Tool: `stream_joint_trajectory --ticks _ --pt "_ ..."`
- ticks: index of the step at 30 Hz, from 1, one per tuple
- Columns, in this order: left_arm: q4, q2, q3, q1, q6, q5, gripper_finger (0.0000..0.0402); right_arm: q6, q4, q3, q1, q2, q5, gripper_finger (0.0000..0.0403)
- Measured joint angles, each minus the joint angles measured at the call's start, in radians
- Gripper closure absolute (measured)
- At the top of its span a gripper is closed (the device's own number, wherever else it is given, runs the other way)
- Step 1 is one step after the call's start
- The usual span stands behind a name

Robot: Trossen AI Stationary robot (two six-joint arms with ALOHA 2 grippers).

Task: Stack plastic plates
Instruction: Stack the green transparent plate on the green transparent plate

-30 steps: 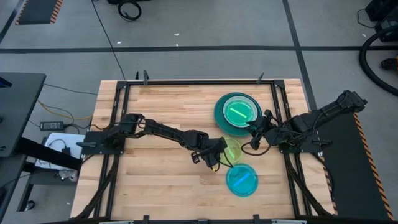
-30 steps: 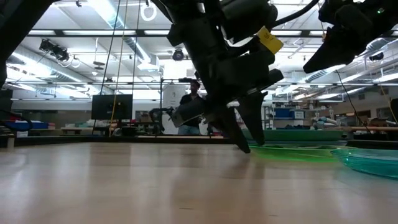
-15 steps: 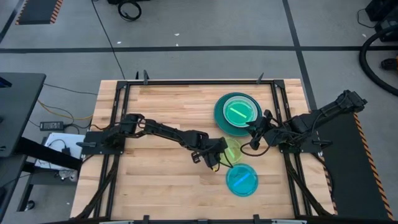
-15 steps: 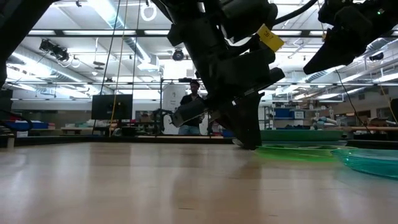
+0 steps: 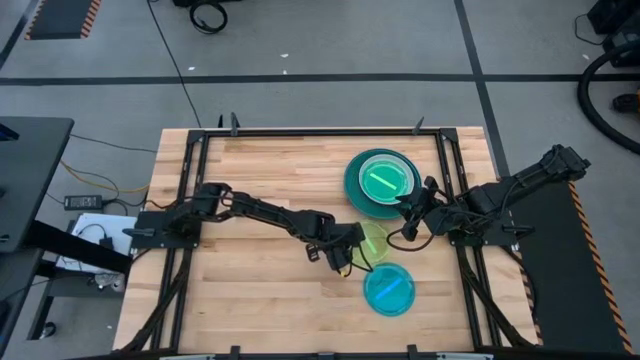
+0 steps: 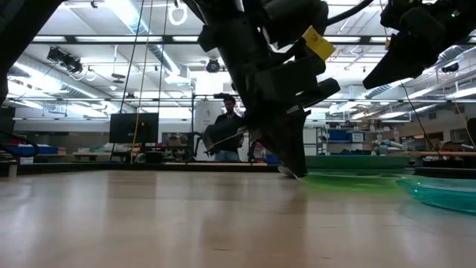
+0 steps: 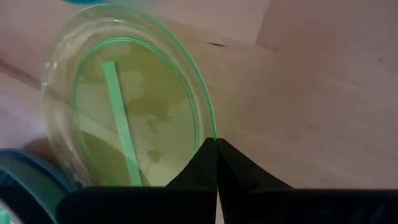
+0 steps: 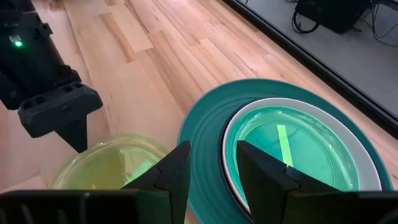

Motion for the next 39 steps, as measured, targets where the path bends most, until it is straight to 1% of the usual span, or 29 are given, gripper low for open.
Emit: stream_joint_trajectory --ticks 7,11,14,22,26,32,39 --pt "-0.006 -0.051 0.000 0.000 -0.002 -0.011 0.0400 -0.007 -0.007 0.000 0.000 0.000 0.000 0.0264" --pt "-0.007 -0.087 0.000 -0.001 -0.004 -0.058 0.0400 -0.008 -0.022 0.000 0.000 -0.011 0.004 0.0264" --pt "-0.016 -0.118 0.000 0.002 -0.018 -0.064 0.0401 -0.008 -0.025 0.000 0.000 -0.031 0.005 0.0264" --pt "-0.031 -0.154 0.000 0.002 -0.068 0.023 0.0401 -0.009 -0.041 0.000 0.000 -0.078 0.001 0.0264" --pt "-0.022 -0.157 0.000 0.008 -0.077 0.020 0.0401 -0.009 -0.045 0.000 0.000 -0.092 0.000 0.0264" --pt "0.047 -0.163 0.000 0.037 -0.084 0.014 0.0401 -0.009 -0.047 0.000 0.001 -0.094 -0.001 0.0264" --pt "0.130 -0.163 0.000 0.061 -0.079 0.034 0.0401 -0.009 -0.047 0.000 0.001 -0.092 0.000 0.0264"
